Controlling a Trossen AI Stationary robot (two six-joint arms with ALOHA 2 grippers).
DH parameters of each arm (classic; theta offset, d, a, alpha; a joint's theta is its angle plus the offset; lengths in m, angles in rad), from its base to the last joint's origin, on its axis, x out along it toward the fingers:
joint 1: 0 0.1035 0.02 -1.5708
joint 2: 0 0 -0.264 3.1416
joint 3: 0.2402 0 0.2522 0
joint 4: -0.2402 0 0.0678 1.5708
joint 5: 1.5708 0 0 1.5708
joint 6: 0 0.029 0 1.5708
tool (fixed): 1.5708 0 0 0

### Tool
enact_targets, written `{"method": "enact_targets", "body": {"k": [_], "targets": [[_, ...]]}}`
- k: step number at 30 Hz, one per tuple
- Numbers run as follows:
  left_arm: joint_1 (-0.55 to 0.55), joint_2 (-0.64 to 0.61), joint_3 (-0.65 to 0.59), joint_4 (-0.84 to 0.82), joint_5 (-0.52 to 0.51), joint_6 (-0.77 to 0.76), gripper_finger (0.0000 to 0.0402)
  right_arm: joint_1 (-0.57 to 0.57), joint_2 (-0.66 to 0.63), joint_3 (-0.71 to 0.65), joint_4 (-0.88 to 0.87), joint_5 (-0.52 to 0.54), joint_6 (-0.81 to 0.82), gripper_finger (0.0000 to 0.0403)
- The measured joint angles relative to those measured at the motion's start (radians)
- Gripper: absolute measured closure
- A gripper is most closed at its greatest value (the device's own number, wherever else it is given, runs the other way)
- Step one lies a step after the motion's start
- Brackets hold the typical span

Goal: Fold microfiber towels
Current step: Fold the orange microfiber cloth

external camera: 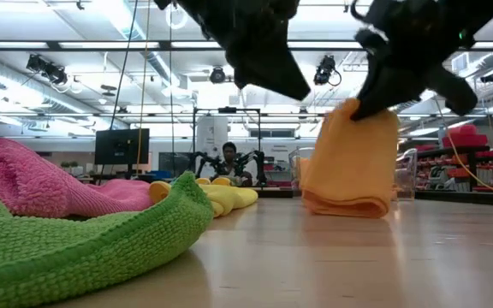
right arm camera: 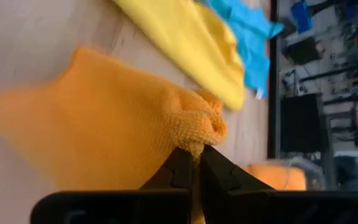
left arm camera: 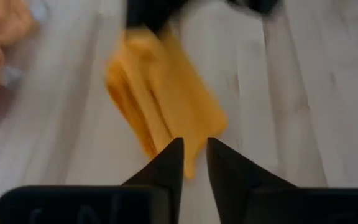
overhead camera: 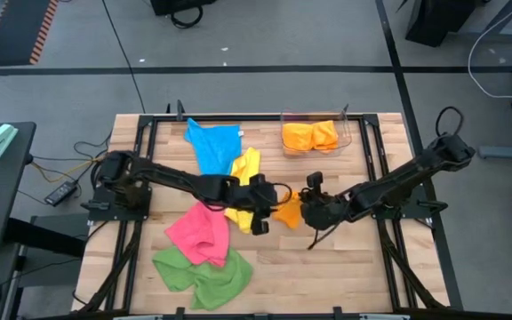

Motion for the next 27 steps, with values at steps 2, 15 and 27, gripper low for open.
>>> {"method": "enact_targets", "body": {"k": [2, 15, 27], "targets": [[0.001, -0.016, -0.002, 0.015, 0.000, -0.008, 0.0300, 0.019, -0.003, 0.030, -0.046, 0.003, 0.001, 0.0389], [0.007, -0.024, -0.001, 0.135, 0.011, -0.035, 0.0110, 0.152, -0.005, 0.211, -0.235, 0.016, 0.044, 0.0388], [0.057, 0.015, 0.001, 0.276, 0.394, -0.063, 0.0065, 0.287, -0.005, 0.243, -0.231, -0.026, 0.014, 0.0388]]}}
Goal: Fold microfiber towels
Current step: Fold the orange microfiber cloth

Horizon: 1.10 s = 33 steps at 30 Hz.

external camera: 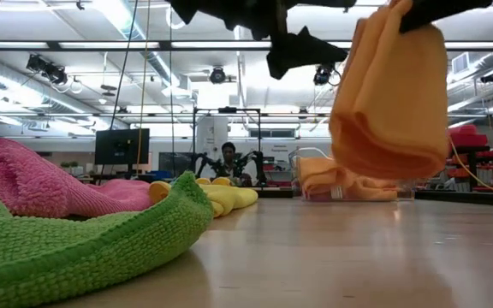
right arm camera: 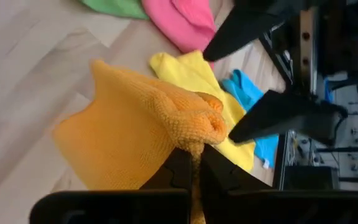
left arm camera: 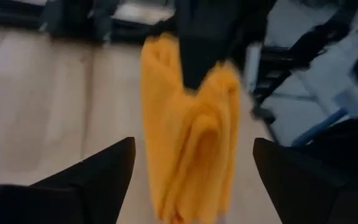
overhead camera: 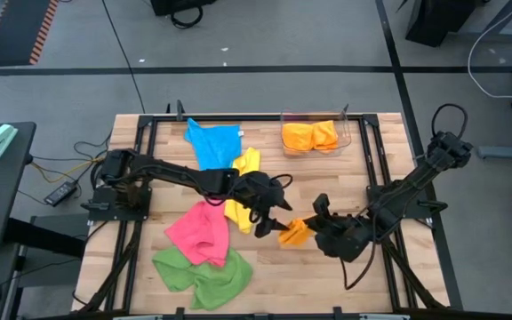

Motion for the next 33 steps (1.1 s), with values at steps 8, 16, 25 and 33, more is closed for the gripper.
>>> {"method": "enact_targets", "body": {"k": [8, 16, 25, 33], "targets": [[0.004, 0.042, 0.002, 0.105, 0.068, -0.031, 0.0065, 0.009, 0.000, 0.066, -0.029, 0.042, 0.030, 0.0388], [-0.009, 0.073, -0.002, 0.134, 0.121, -0.055, 0.0066, -0.071, 0.001, 0.088, -0.124, 0.029, 0.222, 0.0388], [-0.002, 0.079, -0.002, 0.128, 0.036, -0.050, 0.0072, -0.116, 0.001, 0.088, -0.167, -0.018, 0.344, 0.0388], [0.012, 0.086, -0.002, 0.123, -0.048, -0.097, 0.0109, -0.116, 0.001, 0.088, -0.167, -0.023, 0.379, 0.0388]]}}
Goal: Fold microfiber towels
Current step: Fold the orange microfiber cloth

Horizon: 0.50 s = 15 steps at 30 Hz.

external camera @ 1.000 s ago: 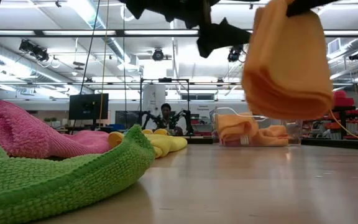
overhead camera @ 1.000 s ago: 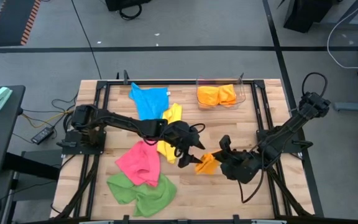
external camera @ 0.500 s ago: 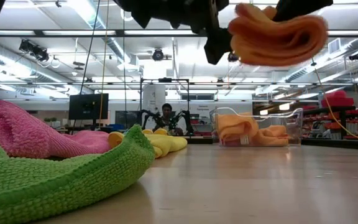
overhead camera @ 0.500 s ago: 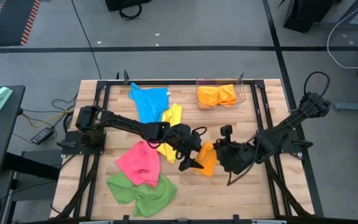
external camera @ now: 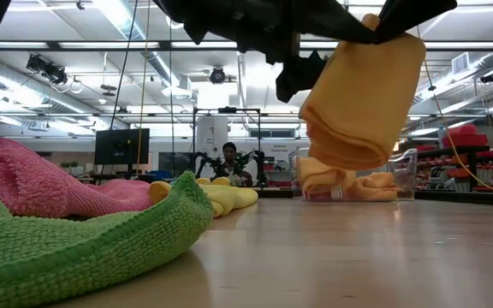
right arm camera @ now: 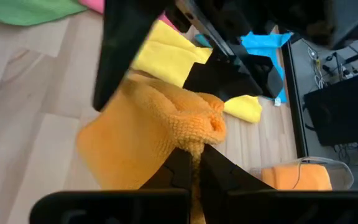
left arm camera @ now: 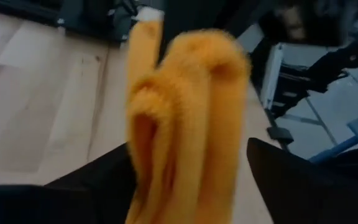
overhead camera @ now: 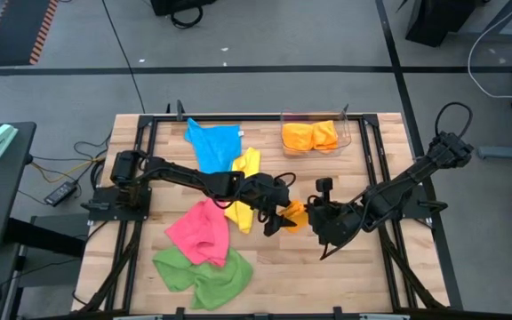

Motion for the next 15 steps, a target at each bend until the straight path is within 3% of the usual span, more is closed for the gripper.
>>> {"method": "enact_targets", "body": {"k": [7, 15], "targets": [[0.001, 0.015, -0.001, -0.035, -0.023, 0.005, 0.0221, -0.002, 0.000, 0.000, 0.003, -0.018, 0.025, 0.0388], [-0.005, 0.013, 0.000, -0.031, -0.026, 0.075, 0.0380, 0.008, -0.005, 0.000, 0.009, -0.051, 0.001, 0.0388]]}}
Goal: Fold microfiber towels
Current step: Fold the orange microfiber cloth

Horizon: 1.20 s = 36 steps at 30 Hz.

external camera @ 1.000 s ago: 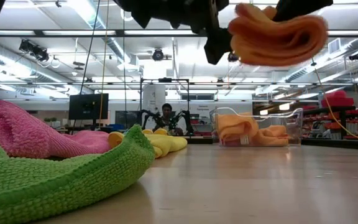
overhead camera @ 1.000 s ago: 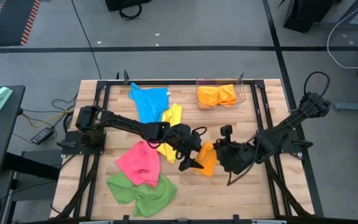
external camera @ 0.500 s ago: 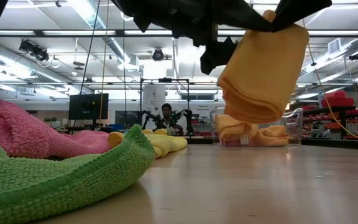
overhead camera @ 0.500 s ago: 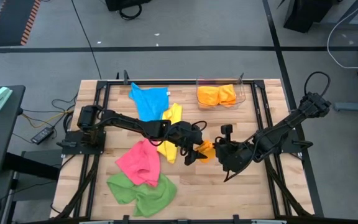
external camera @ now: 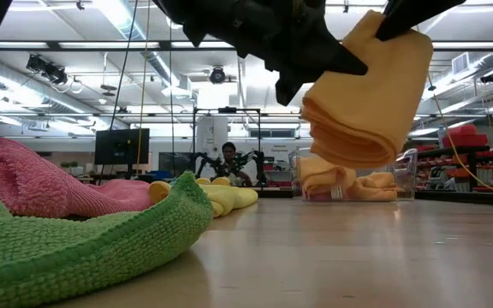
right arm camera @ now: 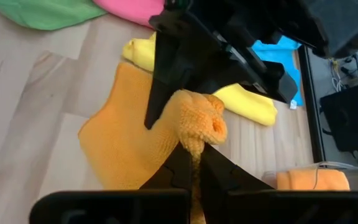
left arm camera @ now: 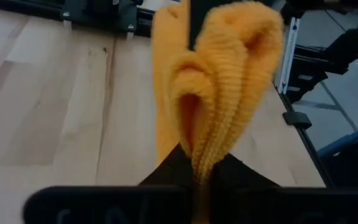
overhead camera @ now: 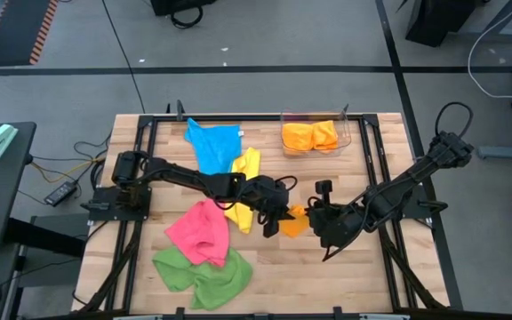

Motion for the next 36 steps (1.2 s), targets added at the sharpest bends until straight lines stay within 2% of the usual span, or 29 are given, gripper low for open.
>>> {"method": "enact_targets", "body": {"k": [5, 12, 17, 23, 26, 30, 36], "targets": [[-0.001, 0.000, 0.001, 0.005, 0.000, 0.000, 0.0373, 0.000, -0.015, 0.006, -0.019, -0.029, -0.009, 0.0367], [-0.005, 0.041, -0.002, 0.026, 0.003, -0.057, 0.0383, -0.003, -0.103, 0.025, -0.115, -0.041, 0.143, 0.0261], [-0.005, 0.050, -0.001, 0.049, -0.008, -0.059, 0.0379, -0.014, -0.199, -0.014, -0.176, -0.173, 0.303, 0.0202], [-0.005, 0.050, -0.001, 0.097, -0.059, -0.041, 0.0383, -0.029, -0.276, -0.114, -0.133, -0.234, 0.392, 0.0158], [-0.004, 0.050, -0.001, 0.093, -0.123, -0.016, 0.0383, -0.043, -0.287, -0.153, -0.073, -0.226, 0.382, 0.0133], [-0.018, 0.050, 0.000, 0.102, -0.200, 0.091, 0.0379, -0.094, -0.270, -0.164, -0.072, -0.227, 0.366, 0.0094], [-0.035, 0.050, 0.000, 0.095, -0.299, 0.212, 0.0382, -0.188, -0.257, -0.164, -0.014, -0.279, 0.226, 0.0039]]}}
